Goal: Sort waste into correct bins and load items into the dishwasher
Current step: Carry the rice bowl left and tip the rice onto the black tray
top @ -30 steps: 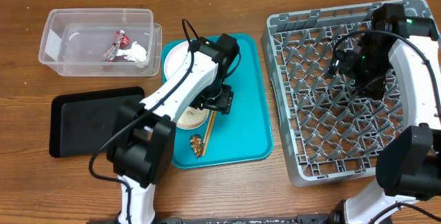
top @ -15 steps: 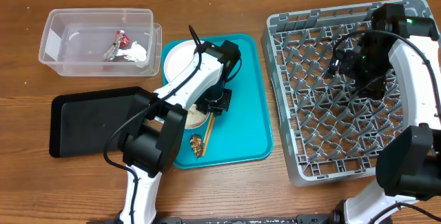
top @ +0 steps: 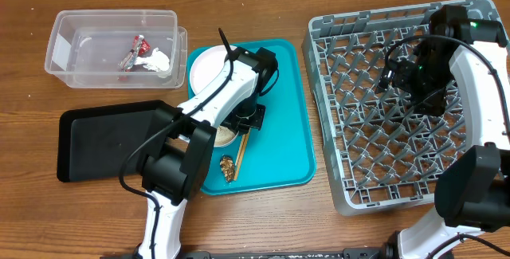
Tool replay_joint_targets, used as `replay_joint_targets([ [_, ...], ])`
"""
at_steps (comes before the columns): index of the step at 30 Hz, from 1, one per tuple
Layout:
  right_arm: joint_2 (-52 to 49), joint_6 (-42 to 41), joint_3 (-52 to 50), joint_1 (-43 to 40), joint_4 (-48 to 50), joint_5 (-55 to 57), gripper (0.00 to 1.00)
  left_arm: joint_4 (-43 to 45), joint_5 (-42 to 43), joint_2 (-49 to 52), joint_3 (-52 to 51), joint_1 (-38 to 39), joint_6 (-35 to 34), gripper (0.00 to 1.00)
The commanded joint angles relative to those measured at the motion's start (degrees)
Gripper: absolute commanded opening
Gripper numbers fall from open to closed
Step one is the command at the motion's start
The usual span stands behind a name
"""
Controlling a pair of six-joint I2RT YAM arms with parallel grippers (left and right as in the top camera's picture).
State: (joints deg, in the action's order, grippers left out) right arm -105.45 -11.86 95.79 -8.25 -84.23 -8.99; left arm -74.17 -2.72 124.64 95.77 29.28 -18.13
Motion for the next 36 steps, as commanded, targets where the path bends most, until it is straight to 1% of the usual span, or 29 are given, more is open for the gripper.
replay_joint_targets([
  [1, 2.2, 1.5, 0.7, -0.2, -0.2, -0.1, 1.00, -0.6, -2.6, -2.7, 2.0, 0.2, -2.2, 0.04],
  [7, 2.2, 1.6, 0.7, -0.2, -0.2, -0.1, 1.00, -0.6, -2.6, -11.3, 2.0, -1.6, -2.7, 0.04],
  [10, 2.2, 1.6, 0.7, -0.2, -0.1, 0.0, 1.00, -0.6, -1.9, -15.6, 2.0, -3.9, -2.9, 0.04],
  [14, 2.2, 1.6, 0.7, -0.2, -0.2, 0.0, 1.00, -1.2, 1.5, -20.0, 1.7, -9.0, -1.9, 0.04],
  [20, 2.2, 1.6, 0.7, -0.2, -0.2, 0.0, 1.00, -0.5, 11.5, -23.6, -0.4, -19.3, 4.9, 0.04],
  [22, 2.2, 1.6, 0.7, -0.2, -0.2, 0.0, 1.00, 0.2, 15.5, -23.7, -2.0, -23.8, 8.3, 0.04],
  [25, 2.2, 1.6, 0.7, -0.2, -0.2, 0.0, 1.00, 3.1, 19.4, -23.7, -5.9, -29.7, 11.4, 0.04],
  [26, 2.2, 1.6, 0.7, -0.2, -0.2, 0.0, 1.00, 5.2, 22.0, -23.7, -8.5, -32.5, 12.8, 0.04],
  [30, 2.2, 1.6, 0.7, -0.2, -0.3, 0.0, 1.00, 10.7, 30.5, -23.7, -15.1, -39.7, 17.6, 0.04],
  [33, 2.2, 1.6, 0.7, -0.2, -0.4, 0.0, 1.00, 15.5, 37.6, -23.7, -19.9, -44.8, 21.1, 0.04],
  [36, 2.2, 1.6, 0.7, -0.2, -0.4, -0.1, 1.00, 20.1, 47.6, -23.7, -24.6, -49.7, 25.8, 0.04],
])
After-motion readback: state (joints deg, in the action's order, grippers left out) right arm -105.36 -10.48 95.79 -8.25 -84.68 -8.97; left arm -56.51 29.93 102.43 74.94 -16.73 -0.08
